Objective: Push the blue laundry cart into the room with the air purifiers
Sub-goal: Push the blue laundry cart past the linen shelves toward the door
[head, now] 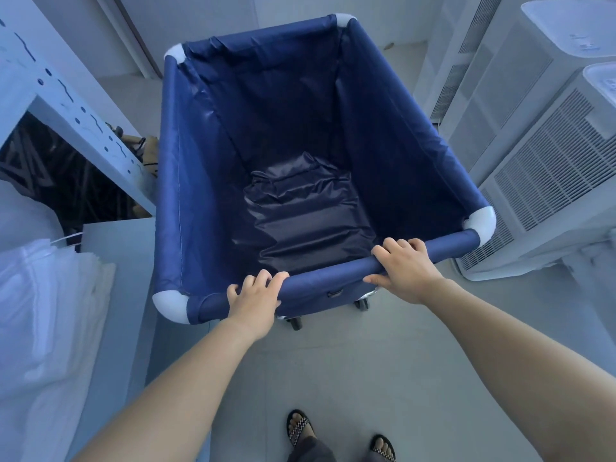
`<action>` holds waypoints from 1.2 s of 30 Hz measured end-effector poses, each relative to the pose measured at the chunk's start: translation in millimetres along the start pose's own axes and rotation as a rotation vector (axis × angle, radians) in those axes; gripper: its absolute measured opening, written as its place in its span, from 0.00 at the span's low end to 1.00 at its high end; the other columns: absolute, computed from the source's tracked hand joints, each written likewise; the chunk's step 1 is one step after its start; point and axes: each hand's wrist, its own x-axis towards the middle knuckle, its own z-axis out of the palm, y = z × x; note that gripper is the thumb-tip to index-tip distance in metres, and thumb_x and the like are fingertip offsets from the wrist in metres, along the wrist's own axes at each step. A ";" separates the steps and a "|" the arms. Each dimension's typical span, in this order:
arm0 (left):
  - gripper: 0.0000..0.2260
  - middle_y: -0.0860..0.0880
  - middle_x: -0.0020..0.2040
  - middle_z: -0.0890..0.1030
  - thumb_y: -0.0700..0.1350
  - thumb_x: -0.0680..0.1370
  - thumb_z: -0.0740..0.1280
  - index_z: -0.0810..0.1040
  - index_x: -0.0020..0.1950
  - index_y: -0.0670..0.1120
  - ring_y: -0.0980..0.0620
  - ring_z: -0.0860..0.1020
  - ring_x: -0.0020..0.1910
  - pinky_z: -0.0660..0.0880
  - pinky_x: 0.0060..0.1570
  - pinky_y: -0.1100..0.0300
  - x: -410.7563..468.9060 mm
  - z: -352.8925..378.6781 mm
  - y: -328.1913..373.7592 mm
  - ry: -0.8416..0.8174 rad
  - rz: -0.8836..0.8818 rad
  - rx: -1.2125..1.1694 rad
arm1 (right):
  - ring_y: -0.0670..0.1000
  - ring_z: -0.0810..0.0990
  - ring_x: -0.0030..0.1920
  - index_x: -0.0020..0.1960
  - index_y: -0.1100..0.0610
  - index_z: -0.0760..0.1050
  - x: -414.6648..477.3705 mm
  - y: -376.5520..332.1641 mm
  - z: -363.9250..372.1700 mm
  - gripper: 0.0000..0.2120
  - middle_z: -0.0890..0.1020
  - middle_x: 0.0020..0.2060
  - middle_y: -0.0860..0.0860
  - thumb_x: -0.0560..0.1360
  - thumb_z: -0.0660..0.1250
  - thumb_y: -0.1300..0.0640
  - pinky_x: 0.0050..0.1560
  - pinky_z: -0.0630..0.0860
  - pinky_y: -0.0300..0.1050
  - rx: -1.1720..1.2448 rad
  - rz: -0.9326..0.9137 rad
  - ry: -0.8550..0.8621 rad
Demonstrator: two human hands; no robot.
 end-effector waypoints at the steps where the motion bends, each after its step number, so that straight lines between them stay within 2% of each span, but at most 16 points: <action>1: 0.20 0.53 0.63 0.65 0.46 0.81 0.56 0.55 0.71 0.58 0.50 0.65 0.58 0.60 0.61 0.49 5.3 -1.7 -2.7 0.001 0.009 -0.003 | 0.54 0.72 0.51 0.59 0.52 0.68 5.1 -0.4 0.2 0.26 0.73 0.51 0.50 0.74 0.54 0.34 0.63 0.61 0.53 0.008 0.012 0.006; 6: 0.21 0.53 0.63 0.65 0.46 0.81 0.57 0.55 0.71 0.57 0.49 0.66 0.59 0.60 0.61 0.48 36.8 -11.1 -13.2 0.010 0.015 -0.001 | 0.56 0.72 0.51 0.59 0.53 0.69 32.6 -1.0 -3.3 0.25 0.73 0.51 0.51 0.74 0.55 0.34 0.66 0.58 0.55 0.023 0.072 0.043; 16: 0.20 0.52 0.62 0.67 0.46 0.81 0.56 0.55 0.71 0.58 0.49 0.67 0.58 0.61 0.59 0.50 113.5 -48.1 -14.1 0.019 -0.033 0.017 | 0.55 0.72 0.54 0.60 0.52 0.67 118.4 32.8 -25.3 0.25 0.72 0.53 0.51 0.75 0.53 0.34 0.67 0.58 0.55 0.002 0.041 0.007; 20: 0.19 0.52 0.62 0.67 0.46 0.82 0.56 0.56 0.71 0.58 0.49 0.66 0.59 0.62 0.59 0.50 155.3 -70.5 -7.2 -0.044 -0.086 0.001 | 0.55 0.72 0.56 0.63 0.52 0.66 162.8 57.6 -39.5 0.25 0.72 0.55 0.52 0.75 0.52 0.34 0.68 0.58 0.56 0.018 0.001 -0.022; 24: 0.19 0.51 0.61 0.66 0.45 0.81 0.56 0.56 0.70 0.58 0.49 0.66 0.58 0.62 0.57 0.50 196.1 -87.5 5.9 -0.098 -0.122 -0.004 | 0.55 0.72 0.59 0.66 0.51 0.65 202.5 87.1 -52.4 0.26 0.73 0.58 0.52 0.76 0.52 0.35 0.67 0.59 0.53 0.015 -0.047 -0.042; 28: 0.20 0.51 0.60 0.66 0.45 0.81 0.55 0.55 0.70 0.59 0.49 0.65 0.58 0.61 0.54 0.52 231.7 -99.1 17.6 -0.087 -0.151 -0.007 | 0.54 0.72 0.60 0.67 0.50 0.66 239.6 117.0 -65.0 0.24 0.74 0.59 0.51 0.77 0.55 0.38 0.64 0.61 0.49 0.047 -0.095 -0.050; 31: 0.20 0.51 0.59 0.66 0.44 0.81 0.55 0.55 0.70 0.58 0.50 0.65 0.57 0.60 0.52 0.52 252.8 -106.1 22.8 -0.070 -0.160 -0.015 | 0.54 0.72 0.62 0.68 0.50 0.65 263.3 130.9 -71.1 0.24 0.74 0.60 0.51 0.77 0.56 0.38 0.66 0.60 0.49 0.061 -0.094 -0.069; 36: 0.20 0.50 0.59 0.66 0.44 0.81 0.56 0.55 0.70 0.58 0.49 0.65 0.56 0.63 0.56 0.50 291.0 -121.0 28.5 -0.063 -0.170 -0.030 | 0.54 0.68 0.64 0.68 0.50 0.64 301.0 149.0 -78.3 0.23 0.73 0.62 0.51 0.78 0.56 0.40 0.71 0.55 0.52 0.074 -0.079 -0.065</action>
